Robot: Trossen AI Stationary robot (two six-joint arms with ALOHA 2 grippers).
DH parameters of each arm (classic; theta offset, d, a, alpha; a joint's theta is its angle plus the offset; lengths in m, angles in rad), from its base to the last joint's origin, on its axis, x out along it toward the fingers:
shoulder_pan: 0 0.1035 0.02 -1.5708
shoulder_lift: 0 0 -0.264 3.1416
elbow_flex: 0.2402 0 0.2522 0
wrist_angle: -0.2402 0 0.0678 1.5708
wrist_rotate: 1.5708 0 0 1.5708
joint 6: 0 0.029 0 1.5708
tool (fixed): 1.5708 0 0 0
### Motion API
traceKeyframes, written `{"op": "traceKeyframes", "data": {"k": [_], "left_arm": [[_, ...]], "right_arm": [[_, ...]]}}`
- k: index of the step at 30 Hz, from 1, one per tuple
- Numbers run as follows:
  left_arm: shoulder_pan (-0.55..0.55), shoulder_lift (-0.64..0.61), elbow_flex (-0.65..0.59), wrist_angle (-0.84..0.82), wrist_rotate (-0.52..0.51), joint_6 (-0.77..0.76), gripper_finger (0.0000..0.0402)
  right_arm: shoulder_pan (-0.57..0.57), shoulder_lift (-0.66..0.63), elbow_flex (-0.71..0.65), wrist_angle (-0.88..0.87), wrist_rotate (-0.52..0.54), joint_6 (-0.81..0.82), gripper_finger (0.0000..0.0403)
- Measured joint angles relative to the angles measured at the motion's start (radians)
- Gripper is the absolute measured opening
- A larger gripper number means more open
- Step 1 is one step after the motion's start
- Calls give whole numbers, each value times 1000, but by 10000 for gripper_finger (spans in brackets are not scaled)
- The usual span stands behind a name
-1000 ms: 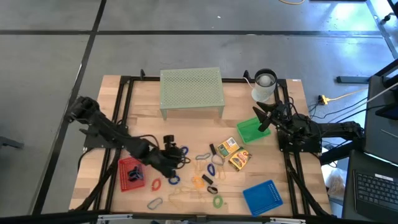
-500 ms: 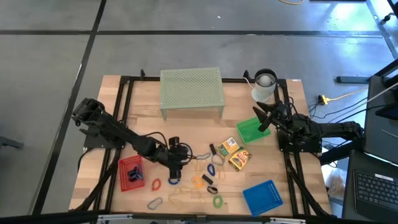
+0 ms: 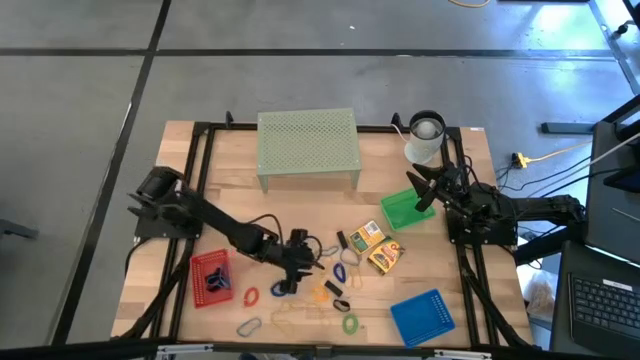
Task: Pick & Place Office Desk Supplies
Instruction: Put the yellow rubber band into the red bin
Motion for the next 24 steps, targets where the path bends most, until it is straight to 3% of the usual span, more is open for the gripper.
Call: {"op": "traceKeyframes", "data": {"k": [6,14,24], "left_arm": [[40,85,0,75,119,49,203],[48,139,4,96,147,124,177],[46,144,4,89,163,178,41]], "right_arm": [[0,0,0,0,0,0,194],[0,0,0,0,0,0,194],[0,0,0,0,0,0,194]]}}
